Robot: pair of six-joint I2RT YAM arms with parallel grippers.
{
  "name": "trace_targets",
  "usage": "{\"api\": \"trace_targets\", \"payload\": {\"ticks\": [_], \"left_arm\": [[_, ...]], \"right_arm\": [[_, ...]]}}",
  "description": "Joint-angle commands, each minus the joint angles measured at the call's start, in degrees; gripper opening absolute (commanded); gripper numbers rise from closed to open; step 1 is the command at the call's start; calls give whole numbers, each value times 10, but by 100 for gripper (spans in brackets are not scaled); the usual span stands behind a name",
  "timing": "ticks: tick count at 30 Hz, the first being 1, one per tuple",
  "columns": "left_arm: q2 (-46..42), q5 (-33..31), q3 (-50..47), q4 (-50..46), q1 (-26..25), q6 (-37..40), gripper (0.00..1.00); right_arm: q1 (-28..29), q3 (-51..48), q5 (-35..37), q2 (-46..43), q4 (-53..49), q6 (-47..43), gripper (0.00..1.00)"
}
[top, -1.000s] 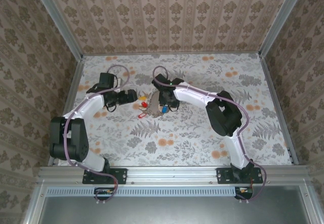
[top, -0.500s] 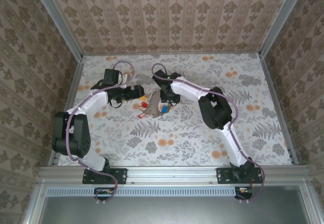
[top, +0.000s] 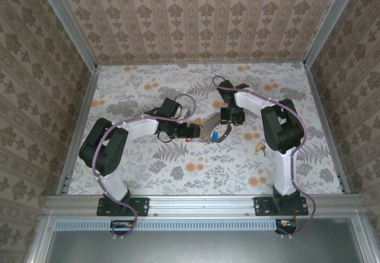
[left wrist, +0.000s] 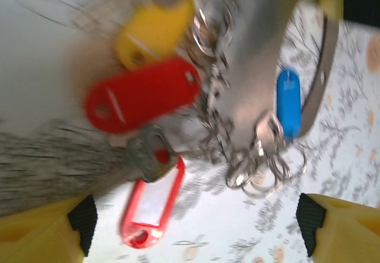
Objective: Put the keys on the keyring
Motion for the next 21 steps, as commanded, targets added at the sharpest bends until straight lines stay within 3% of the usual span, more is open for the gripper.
{"api": "trace_targets", "payload": {"ticks": [1,7,9,13,21], "left_arm": [[18,43,24,-4,-17,7,85],[21,102,12,15,-20,0,67],[26,122,14,30,-29,-2,66],[37,68,14,62,-49,-13,67],[114,115,86,109,-110,-23,68]], "right_arm": [[8,-21,-78,-49,11,-9,48],[-6,-69,-77,-76,43,28,48],[-17,-72,-57,-72,51,30,48],[-33,-88,-57,-60,100,40,49],[-33,-75,-92,-19,203,1,49]]}}
